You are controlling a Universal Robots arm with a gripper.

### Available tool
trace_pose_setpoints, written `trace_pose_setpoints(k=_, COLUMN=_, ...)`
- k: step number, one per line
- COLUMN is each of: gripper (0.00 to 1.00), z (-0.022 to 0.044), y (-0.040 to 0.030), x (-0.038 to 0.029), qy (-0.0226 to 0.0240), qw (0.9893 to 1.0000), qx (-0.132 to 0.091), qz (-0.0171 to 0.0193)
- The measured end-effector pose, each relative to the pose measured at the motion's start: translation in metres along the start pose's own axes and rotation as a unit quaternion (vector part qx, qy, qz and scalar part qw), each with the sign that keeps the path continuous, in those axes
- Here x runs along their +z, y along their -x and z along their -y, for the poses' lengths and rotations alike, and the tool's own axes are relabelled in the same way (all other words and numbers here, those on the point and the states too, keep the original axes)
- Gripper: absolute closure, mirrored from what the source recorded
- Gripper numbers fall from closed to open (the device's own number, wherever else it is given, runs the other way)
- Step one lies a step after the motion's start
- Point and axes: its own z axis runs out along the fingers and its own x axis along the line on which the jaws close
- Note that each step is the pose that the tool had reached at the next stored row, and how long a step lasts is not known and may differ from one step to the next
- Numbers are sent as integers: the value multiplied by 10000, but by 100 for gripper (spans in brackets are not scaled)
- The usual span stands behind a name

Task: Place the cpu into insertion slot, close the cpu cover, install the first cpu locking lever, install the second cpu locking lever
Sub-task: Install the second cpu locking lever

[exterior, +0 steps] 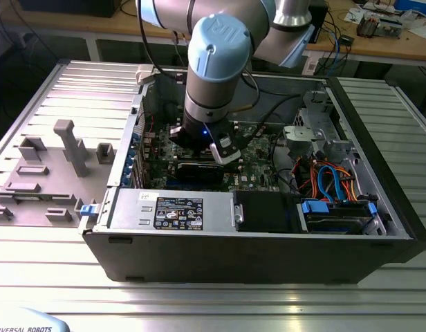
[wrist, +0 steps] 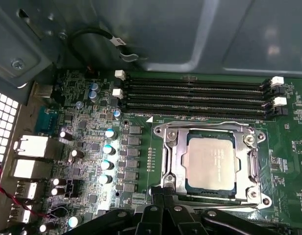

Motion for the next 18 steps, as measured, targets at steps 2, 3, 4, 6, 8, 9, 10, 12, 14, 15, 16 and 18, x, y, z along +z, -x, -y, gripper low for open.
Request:
trace_pose_setpoints(k=2, gripper=89, z=2, y=-2, x=12, qy=30, qw=10000, qx=-4, qz=14)
trace_pose_setpoints(k=3, gripper=89, z=3, y=-20, x=17, qy=49, qw=10000, qx=-10, qz=25)
trace_pose_setpoints(k=4, gripper=89, z=0, y=-73, x=24, qy=57, qw=10000, qx=-15, qz=41)
trace_pose_setpoints(k=6, gripper=89, z=-3, y=-114, x=28, qy=62, qw=10000, qx=-19, qz=54)
trace_pose_setpoints(k=8, gripper=89, z=-5, y=-121, x=20, qy=67, qw=10000, qx=-21, qz=58)
trace_pose_setpoints(k=9, gripper=89, z=-10, y=-123, x=7, qy=70, qw=10000, qx=-22, qz=59)
trace_pose_setpoints(k=10, gripper=89, z=-18, y=-126, x=-18, qy=69, qw=10000, qx=-21, qz=58)
trace_pose_setpoints(k=12, gripper=89, z=-39, y=-131, x=-89, qy=68, qw=10000, qx=-21, qz=57)
trace_pose_setpoints(k=14, gripper=89, z=-51, y=-134, x=-128, qy=68, qw=10000, qx=-21, qz=57)
trace_pose_setpoints(k=15, gripper=89, z=-60, y=-136, x=-156, qy=69, qw=10000, qx=-21, qz=57)
trace_pose_setpoints(k=16, gripper=89, z=-63, y=-136, x=-165, qy=68, qw=10000, qx=-21, qz=57)
trace_pose_setpoints(k=18, gripper=89, z=-63, y=-136, x=-164, qy=71, qw=10000, qx=-21, qz=58)
